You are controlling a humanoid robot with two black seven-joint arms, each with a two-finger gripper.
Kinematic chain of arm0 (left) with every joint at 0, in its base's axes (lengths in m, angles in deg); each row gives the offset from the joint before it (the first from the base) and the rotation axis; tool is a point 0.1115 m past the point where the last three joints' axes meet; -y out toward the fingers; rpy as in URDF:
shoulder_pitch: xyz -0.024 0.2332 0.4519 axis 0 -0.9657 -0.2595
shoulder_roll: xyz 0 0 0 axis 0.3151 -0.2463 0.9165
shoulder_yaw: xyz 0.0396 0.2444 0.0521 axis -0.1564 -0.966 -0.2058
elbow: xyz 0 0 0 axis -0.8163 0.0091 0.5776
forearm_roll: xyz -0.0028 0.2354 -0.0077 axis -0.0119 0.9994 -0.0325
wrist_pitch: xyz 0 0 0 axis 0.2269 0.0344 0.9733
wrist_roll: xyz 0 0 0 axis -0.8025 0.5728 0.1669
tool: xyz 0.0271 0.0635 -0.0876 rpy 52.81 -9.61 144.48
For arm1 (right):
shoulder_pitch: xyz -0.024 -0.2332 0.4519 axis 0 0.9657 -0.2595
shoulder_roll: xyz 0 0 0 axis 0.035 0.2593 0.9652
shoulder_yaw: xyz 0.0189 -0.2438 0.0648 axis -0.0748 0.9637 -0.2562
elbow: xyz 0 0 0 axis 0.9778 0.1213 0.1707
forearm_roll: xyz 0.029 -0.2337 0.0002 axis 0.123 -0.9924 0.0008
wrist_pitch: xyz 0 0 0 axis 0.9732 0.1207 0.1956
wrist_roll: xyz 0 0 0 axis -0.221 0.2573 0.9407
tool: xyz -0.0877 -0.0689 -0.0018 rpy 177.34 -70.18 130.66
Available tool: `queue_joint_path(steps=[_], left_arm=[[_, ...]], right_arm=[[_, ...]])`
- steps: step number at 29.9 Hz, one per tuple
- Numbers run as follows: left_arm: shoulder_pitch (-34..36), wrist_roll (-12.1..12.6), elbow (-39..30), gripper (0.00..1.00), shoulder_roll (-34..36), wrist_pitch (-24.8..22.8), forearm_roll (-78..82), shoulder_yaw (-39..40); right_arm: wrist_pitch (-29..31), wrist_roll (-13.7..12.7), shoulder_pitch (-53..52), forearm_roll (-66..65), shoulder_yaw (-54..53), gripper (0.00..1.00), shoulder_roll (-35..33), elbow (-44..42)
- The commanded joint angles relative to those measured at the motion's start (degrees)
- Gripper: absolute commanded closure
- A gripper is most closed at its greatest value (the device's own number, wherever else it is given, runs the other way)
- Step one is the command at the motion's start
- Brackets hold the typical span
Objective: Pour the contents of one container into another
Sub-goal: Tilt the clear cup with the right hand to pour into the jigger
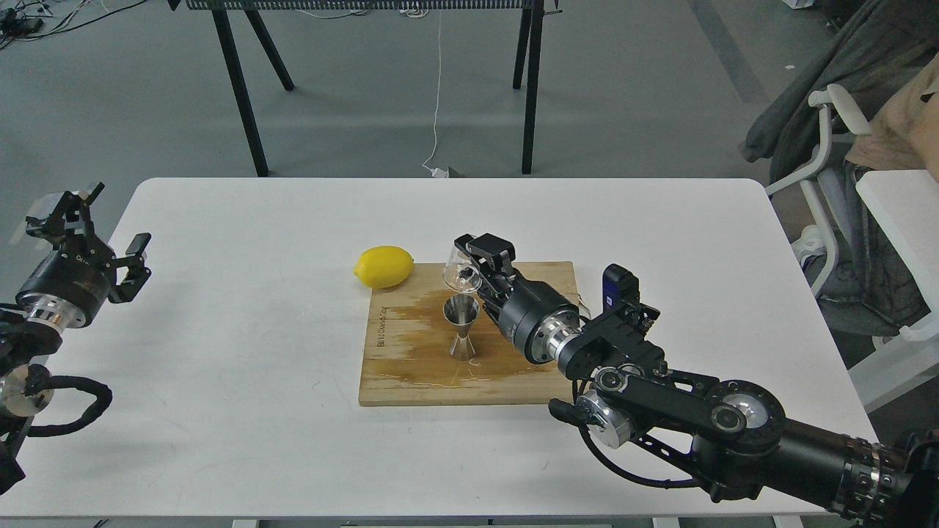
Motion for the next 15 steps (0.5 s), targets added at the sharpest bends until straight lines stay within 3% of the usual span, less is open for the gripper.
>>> queue_joint_path(steps=[1, 15], left_arm=[[0.0, 0.0, 0.0, 0.01, 0.0, 0.0, 0.0, 0.0], [0.0, 0.0, 0.0, 0.01, 0.0, 0.0, 0.0, 0.0]], right_arm=[[0.0, 0.0, -0.3, -1.4, 0.3, 0.6, 0.0, -0.9], [0.0, 0.0, -1.9, -3.5, 3.8, 0.6, 0.0, -2.4]])
